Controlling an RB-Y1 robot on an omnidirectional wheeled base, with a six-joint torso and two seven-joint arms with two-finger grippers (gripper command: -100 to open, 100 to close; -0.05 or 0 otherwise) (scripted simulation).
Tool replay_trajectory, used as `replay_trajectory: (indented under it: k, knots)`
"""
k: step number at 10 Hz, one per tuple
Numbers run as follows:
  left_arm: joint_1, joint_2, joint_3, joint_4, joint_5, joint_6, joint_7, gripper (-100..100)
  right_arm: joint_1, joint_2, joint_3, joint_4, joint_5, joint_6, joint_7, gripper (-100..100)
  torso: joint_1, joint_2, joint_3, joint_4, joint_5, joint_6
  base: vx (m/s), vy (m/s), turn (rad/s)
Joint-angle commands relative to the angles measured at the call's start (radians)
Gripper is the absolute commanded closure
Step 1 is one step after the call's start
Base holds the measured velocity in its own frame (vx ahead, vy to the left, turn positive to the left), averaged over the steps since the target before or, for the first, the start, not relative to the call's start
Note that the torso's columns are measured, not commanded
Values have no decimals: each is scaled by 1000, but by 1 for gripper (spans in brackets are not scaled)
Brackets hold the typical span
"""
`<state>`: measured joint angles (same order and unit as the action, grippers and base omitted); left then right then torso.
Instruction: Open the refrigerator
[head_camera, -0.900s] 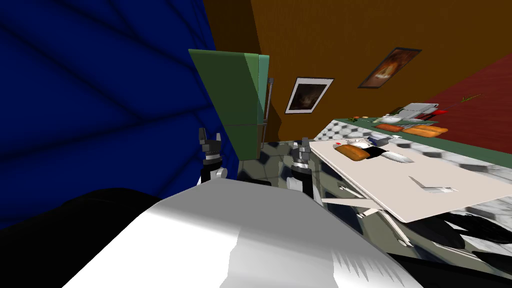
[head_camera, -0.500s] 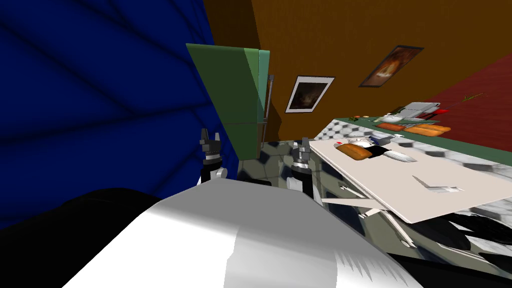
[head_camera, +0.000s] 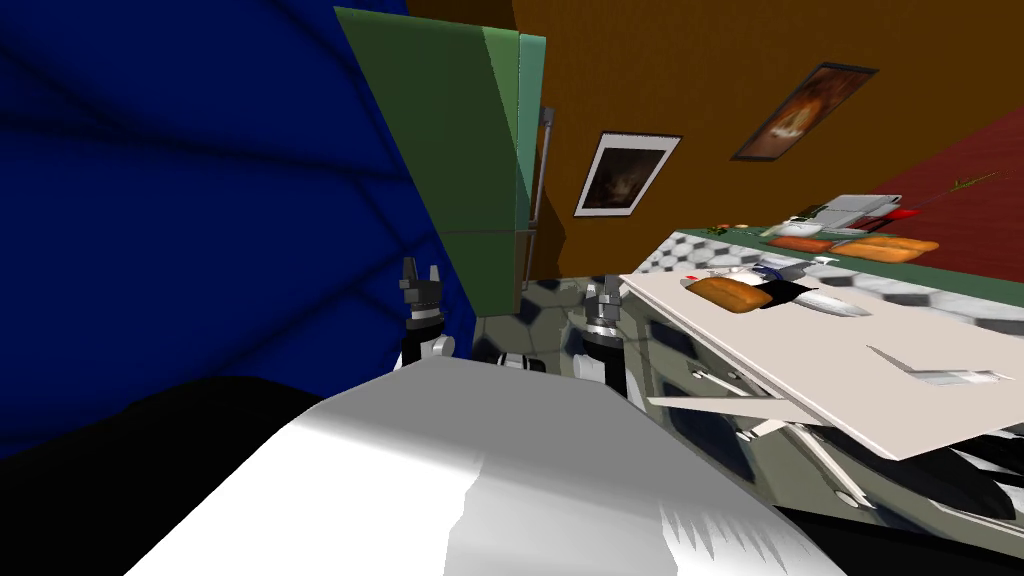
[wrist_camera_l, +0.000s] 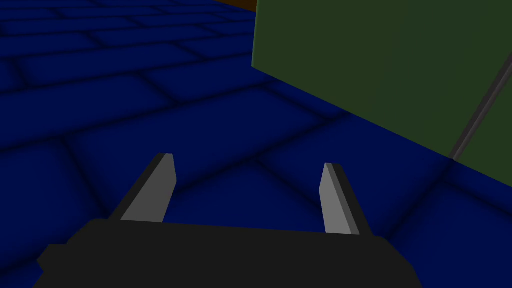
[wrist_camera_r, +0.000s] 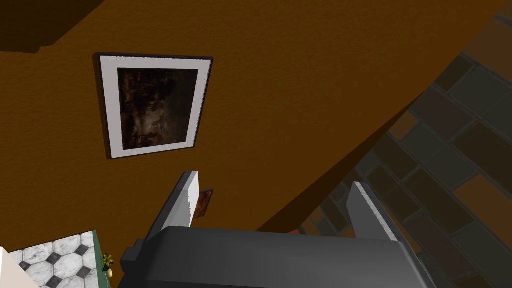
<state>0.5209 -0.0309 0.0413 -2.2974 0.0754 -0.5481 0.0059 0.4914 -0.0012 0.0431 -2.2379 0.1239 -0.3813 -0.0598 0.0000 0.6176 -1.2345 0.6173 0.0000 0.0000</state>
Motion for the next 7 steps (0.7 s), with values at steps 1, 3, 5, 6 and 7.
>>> replay_trajectory:
  k: [1,3,5,6,7]
  knots:
    - [-5,45,10,-1,0,14,-3,-100,0,0,0,0,0,0,0,0,0,74,-148,74,0,0,24,-18,-21]
    - [-18,101,34,-1,2,48,-11,-100,0,0,0,0,0,0,0,0,-2,115,-237,116,0,0,48,-55,-49]
    - [-39,143,71,-3,6,101,-24,-100,0,0,0,1,0,0,0,0,-2,119,-242,120,-1,0,68,-96,-65]
    - [-51,159,94,-4,8,128,-31,-100,0,0,0,0,0,0,0,0,-1,119,-242,120,0,0,122,-115,-73]
    - [-65,172,119,-6,11,157,-40,-100,0,0,0,0,0,0,0,0,-1,118,-243,120,0,0,137,-129,-104]
